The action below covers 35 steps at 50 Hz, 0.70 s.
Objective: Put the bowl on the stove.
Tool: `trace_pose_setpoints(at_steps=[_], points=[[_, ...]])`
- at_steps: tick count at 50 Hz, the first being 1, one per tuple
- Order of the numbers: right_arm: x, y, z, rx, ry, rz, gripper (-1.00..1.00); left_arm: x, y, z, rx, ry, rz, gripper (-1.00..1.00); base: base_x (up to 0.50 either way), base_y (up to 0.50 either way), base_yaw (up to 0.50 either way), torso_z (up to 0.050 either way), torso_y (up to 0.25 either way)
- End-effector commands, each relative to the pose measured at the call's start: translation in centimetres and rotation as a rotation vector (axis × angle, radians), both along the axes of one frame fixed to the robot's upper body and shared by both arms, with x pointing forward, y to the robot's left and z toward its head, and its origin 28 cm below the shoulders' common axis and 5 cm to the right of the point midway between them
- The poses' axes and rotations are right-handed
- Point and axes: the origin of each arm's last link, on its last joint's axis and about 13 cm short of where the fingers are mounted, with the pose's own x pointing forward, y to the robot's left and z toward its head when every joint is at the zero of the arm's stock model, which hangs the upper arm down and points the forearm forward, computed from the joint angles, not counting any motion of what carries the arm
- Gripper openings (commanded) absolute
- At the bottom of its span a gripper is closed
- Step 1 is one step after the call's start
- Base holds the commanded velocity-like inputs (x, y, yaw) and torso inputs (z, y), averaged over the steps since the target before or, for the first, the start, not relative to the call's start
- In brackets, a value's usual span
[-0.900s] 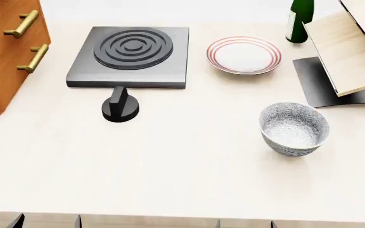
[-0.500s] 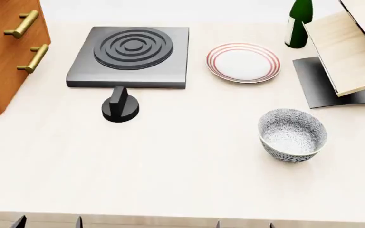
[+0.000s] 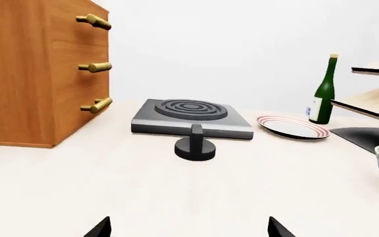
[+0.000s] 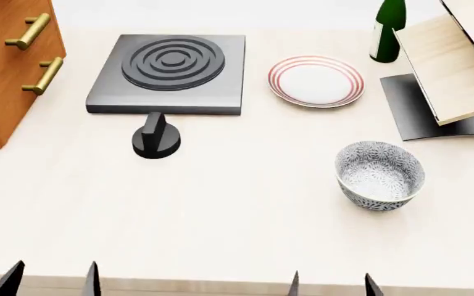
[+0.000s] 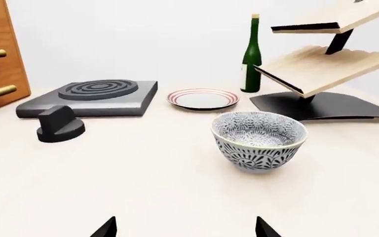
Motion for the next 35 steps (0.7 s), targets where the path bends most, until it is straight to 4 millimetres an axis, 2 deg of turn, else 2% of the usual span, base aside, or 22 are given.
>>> trace_pose_setpoints(at_steps=[1, 2, 3, 7, 9, 13, 14, 21, 22, 24, 27, 35], points=[[-0.1, -3.4, 5.5, -0.013, -0.103, 0.005, 1.0, 0.8, 1.9, 5.6, -0.053, -0.257, -0.018, 1.0, 0.0, 0.0, 0.0, 0.0, 0.0], [-0.1, -3.7, 5.9, -0.021, -0.112, 0.008, 1.0, 0.7, 2.1, 6.2, -0.058, -0.287, -0.024, 1.0, 0.0, 0.0, 0.0, 0.0, 0.0], [-0.2, -4.7, 6.9, -0.052, -0.128, -0.001, 1.0, 0.3, 2.5, 7.9, -0.095, -0.366, -0.062, 1.0, 0.0, 0.0, 0.0, 0.0, 0.0], [-0.8, -7.2, 9.6, -0.083, -0.164, -0.023, 1.0, -0.7, 3.5, 11.6, -0.179, -0.488, -0.1, 1.0, 0.0, 0.0, 0.0, 0.0, 0.0], [-1.2, -8.4, 10.7, -0.11, -0.18, -0.04, 1.0, -1.3, 3.9, 12.9, -0.234, -0.53, -0.14, 1.0, 0.0, 0.0, 0.0, 0.0, 0.0], [-3.0, -11.4, 13.0, -0.124, -0.204, -0.145, 1.0, -3.3, 4.9, 16.3, -0.394, -0.686, -0.213, 1.0, 0.0, 0.0, 0.0, 0.0, 0.0], [-3.9, -12.5, 13.7, -0.104, -0.212, -0.183, 1.0, -4.1, 5.4, 17.4, -0.435, -0.744, -0.254, 1.0, 0.0, 0.0, 0.0, 0.0, 0.0], [-8.4, -15.6, 15.3, -0.121, -0.224, -0.277, 1.0, -6.6, 6.2, 19.7, -0.433, -0.869, -0.38, 1.0, 0.0, 0.0, 0.0, 0.0, 0.0], [-9.6, -16.3, 15.4, -0.126, -0.227, -0.292, 1.0, -6.5, 6.5, 20.1, -0.527, -0.851, -0.359, 1.0, 0.0, 0.0, 0.0, 0.0, 0.0], [-10.2, -16.6, 15.5, -0.114, -0.235, -0.293, 1.0, -6.8, 6.7, 20.1, -0.555, -0.867, -0.386, 1.0, 0.0, 0.0, 0.0, 0.0, 0.0], [-11.5, -16.9, 15.3, -0.11, -0.223, -0.269, 1.0, -7.1, 6.8, 19.9, -0.496, -0.887, -0.404, 1.0, 0.0, 0.0, 0.0, 0.0, 0.0], [-12.2, -17.2, 15.0, -0.075, -0.245, -0.26, 1.0, -7.8, 7.0, 20.4, -0.525, -0.936, -0.437, 1.0, 0.0, 0.0, 0.0, 0.0, 0.0]])
